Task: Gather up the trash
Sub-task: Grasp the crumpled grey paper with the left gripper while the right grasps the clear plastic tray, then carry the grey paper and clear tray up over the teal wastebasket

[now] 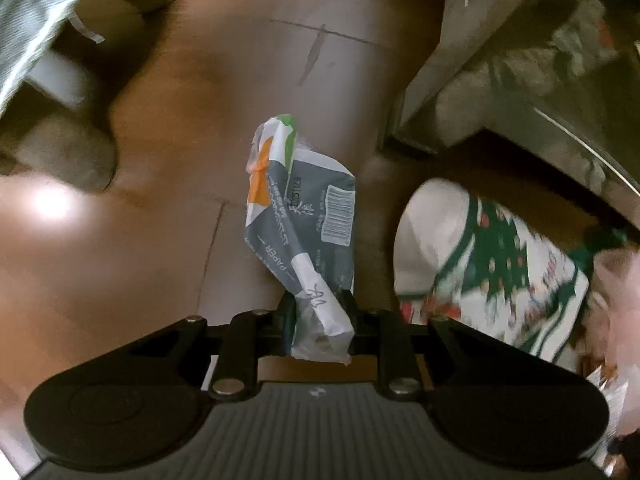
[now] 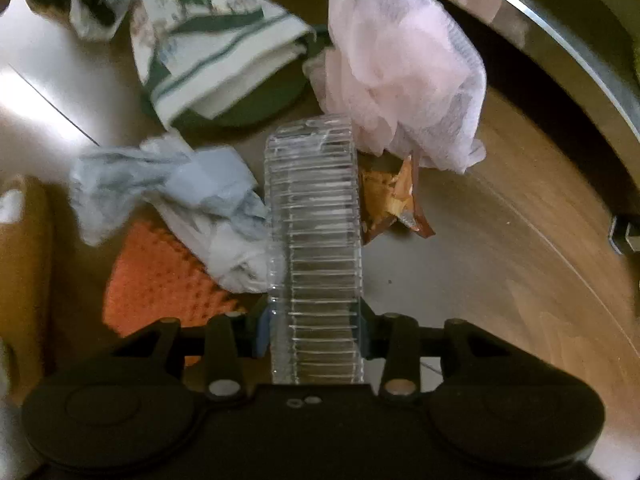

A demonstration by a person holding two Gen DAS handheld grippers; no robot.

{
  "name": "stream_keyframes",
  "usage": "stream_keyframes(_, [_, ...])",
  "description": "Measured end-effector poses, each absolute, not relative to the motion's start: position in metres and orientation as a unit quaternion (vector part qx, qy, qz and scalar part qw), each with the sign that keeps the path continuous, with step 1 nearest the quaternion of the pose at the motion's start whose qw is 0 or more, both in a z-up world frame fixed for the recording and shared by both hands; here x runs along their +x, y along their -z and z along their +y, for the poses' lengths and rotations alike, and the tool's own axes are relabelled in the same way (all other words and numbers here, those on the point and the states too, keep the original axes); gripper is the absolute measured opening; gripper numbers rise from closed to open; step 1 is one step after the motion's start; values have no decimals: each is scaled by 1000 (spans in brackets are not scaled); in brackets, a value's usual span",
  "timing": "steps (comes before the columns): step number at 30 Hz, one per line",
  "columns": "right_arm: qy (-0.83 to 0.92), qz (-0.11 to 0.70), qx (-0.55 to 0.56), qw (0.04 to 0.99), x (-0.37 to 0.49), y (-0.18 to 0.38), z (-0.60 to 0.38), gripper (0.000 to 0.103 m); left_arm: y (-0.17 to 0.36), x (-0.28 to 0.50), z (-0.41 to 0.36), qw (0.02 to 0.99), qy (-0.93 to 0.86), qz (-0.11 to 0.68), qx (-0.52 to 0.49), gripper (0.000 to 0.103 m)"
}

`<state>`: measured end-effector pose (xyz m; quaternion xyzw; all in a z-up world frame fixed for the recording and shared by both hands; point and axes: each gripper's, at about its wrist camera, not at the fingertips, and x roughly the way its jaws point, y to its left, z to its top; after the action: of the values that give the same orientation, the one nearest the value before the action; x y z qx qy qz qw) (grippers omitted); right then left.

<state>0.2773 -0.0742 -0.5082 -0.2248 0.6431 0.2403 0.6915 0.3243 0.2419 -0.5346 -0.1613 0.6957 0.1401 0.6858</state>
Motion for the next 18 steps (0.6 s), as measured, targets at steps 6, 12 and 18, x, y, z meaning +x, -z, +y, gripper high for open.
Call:
stream_keyframes(6, [-242, 631, -191, 712, 270, 457, -73, 40, 495, 291, 249, 686, -131, 694, -174, 21])
stream_keyframes(12, [-243, 604, -171, 739, 264, 399, -63, 40, 442, 254, 249, 693, -115, 688, -181, 21])
stream_keyframes(18, [-251, 564, -159, 770, 246, 331, -60, 40, 380, 225, 252, 721, -114, 656, -192, 22])
